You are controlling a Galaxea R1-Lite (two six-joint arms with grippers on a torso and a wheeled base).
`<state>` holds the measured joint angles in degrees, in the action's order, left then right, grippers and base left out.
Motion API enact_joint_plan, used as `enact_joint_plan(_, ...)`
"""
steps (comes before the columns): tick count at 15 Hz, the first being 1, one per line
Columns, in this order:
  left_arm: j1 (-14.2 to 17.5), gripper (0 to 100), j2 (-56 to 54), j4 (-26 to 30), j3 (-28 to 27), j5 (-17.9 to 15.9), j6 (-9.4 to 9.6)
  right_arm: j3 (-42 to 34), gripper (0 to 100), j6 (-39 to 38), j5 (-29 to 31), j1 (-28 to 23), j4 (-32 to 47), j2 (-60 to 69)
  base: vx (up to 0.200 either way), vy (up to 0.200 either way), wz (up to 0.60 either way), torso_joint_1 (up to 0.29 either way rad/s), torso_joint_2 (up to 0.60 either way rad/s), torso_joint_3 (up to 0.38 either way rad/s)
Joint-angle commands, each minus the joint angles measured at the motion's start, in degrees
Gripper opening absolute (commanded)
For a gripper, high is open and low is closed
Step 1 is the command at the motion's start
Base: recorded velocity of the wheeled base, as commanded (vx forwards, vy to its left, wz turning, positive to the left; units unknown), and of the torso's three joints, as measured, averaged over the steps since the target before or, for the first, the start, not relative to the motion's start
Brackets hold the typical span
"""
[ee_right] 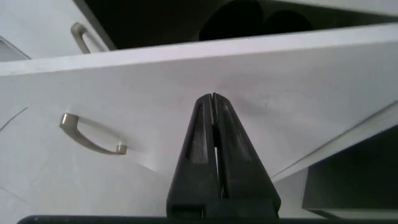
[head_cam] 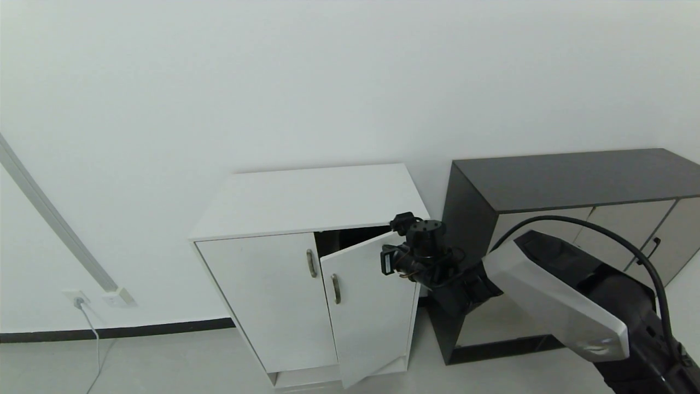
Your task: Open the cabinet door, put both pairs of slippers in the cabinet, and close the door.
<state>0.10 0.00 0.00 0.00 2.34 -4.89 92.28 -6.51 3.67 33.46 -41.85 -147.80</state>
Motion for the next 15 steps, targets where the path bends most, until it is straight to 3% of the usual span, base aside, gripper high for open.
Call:
enact_joint_plan(1, -0.01, 0, 0.0, 0.0, 0.0, 0.03, -0.03, 2.55, 0, 0.01, 0.02, -0.59, 0.37, -1.88, 0.0, 0.0, 0.0, 0.0, 0.0, 0.0)
enact_joint_plan(15, -0.01, 0, 0.09, 0.0, 0.0, 0.03, -0.03, 13.8, 0, 0.27, 0.2, -1.3, 7.66, -4.87, 0.0, 0.0, 0.0, 0.0, 0.0, 0.0)
